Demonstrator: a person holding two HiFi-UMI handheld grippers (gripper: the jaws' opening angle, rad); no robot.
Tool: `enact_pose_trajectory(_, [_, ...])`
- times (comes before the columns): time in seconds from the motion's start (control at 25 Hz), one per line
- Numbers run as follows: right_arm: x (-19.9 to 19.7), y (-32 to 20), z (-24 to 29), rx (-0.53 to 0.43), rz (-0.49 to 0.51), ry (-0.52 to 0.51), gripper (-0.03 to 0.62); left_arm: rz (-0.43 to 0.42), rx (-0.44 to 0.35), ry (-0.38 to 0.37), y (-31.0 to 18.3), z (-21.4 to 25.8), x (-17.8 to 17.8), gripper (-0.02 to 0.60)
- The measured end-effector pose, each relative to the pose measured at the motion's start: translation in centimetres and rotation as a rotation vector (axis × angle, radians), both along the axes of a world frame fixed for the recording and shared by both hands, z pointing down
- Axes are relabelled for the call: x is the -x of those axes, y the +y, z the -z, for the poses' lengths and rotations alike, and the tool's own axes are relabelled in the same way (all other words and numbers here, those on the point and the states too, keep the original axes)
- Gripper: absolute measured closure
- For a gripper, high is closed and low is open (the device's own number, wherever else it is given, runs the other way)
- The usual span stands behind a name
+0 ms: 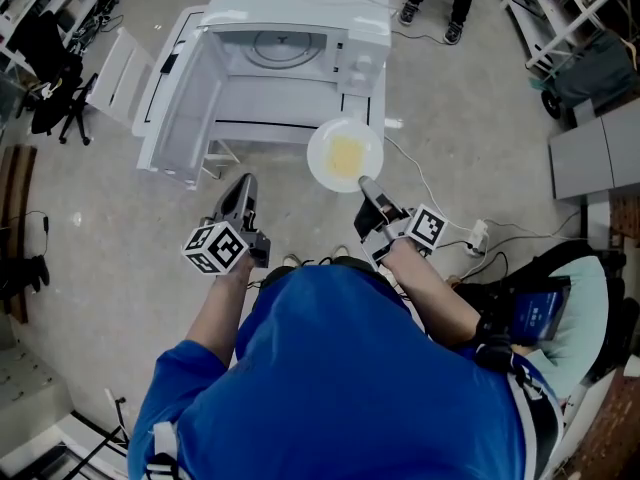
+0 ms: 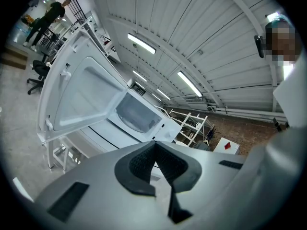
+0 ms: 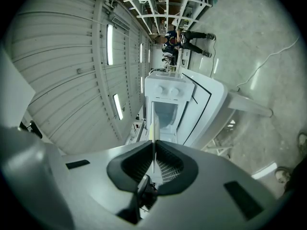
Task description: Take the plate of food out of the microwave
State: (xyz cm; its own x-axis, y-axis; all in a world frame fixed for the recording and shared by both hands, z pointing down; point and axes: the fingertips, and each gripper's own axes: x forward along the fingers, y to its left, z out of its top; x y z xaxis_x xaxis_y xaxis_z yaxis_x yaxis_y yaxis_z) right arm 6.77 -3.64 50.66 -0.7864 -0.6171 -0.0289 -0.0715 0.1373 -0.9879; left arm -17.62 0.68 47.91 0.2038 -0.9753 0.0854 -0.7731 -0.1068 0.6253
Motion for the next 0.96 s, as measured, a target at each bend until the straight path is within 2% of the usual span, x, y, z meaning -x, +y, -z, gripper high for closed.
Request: enact_pose_trajectory(0.96, [1.6, -1.2, -0.1, 0.003, 0.001, -0.012, 0.569, 0.007, 0.014, 0.010, -0.9, -0.1, 1.1, 0.572])
